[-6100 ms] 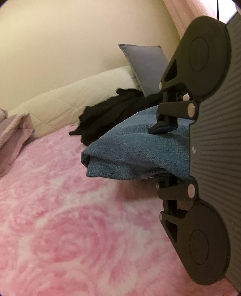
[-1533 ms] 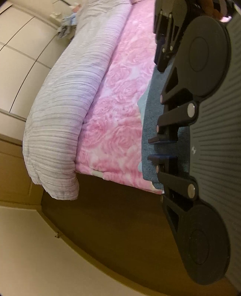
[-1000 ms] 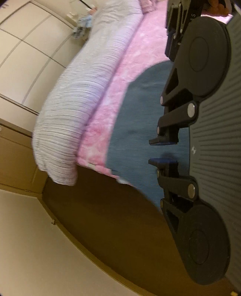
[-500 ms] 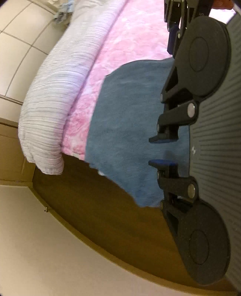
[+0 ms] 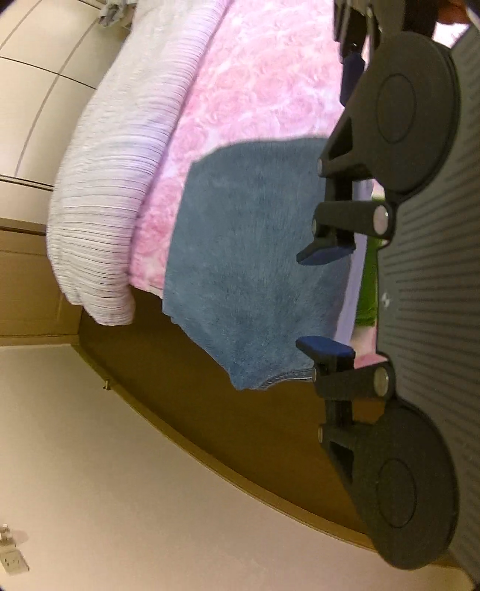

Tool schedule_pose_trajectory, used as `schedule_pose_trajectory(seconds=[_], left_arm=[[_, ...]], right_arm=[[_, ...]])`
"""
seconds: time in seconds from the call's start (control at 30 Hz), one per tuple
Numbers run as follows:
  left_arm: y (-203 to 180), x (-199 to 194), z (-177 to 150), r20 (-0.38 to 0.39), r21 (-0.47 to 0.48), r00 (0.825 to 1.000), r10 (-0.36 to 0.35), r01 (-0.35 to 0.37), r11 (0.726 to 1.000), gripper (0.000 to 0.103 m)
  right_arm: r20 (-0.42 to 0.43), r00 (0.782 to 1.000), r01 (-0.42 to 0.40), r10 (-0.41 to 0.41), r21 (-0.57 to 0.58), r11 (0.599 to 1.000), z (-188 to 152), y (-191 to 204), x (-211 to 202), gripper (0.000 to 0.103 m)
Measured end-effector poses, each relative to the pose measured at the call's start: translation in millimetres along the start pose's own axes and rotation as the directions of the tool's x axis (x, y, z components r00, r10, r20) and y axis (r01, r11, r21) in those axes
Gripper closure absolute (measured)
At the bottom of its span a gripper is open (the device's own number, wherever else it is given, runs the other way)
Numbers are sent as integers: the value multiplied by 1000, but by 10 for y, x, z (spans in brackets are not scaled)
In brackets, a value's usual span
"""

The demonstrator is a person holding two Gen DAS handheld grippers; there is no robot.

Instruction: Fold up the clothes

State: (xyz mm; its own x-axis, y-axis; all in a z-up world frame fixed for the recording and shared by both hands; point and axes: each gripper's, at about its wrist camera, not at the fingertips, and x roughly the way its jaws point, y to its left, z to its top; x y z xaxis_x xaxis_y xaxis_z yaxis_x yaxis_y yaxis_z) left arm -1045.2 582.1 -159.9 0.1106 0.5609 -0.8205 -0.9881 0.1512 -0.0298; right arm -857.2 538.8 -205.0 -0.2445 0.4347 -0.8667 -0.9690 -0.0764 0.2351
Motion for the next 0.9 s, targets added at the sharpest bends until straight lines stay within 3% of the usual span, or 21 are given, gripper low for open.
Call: schedule_pose_trajectory(seconds=[0.17, 0.3, 0.7, 0.9], left_arm=[[-199, -450, -54, 13, 42, 1000, 28, -29, 999, 59], [-307, -710, -64, 97, 80, 992, 77, -85, 993, 39], [-307, -681, -217, 108, 64, 979, 170, -178, 982, 39], [-206, -728, -291, 122, -47, 989, 88, -82, 995, 39]], right_arm=[[6, 1000, 25, -26, 15, 1000, -110, 44, -380, 54], [28, 999, 43, -44, 34, 998, -145, 73, -630, 48], [78, 987, 136, -138, 25, 990, -245, 247, -817, 44], [102, 987, 120, -126, 61, 991, -324, 174, -905, 44]])
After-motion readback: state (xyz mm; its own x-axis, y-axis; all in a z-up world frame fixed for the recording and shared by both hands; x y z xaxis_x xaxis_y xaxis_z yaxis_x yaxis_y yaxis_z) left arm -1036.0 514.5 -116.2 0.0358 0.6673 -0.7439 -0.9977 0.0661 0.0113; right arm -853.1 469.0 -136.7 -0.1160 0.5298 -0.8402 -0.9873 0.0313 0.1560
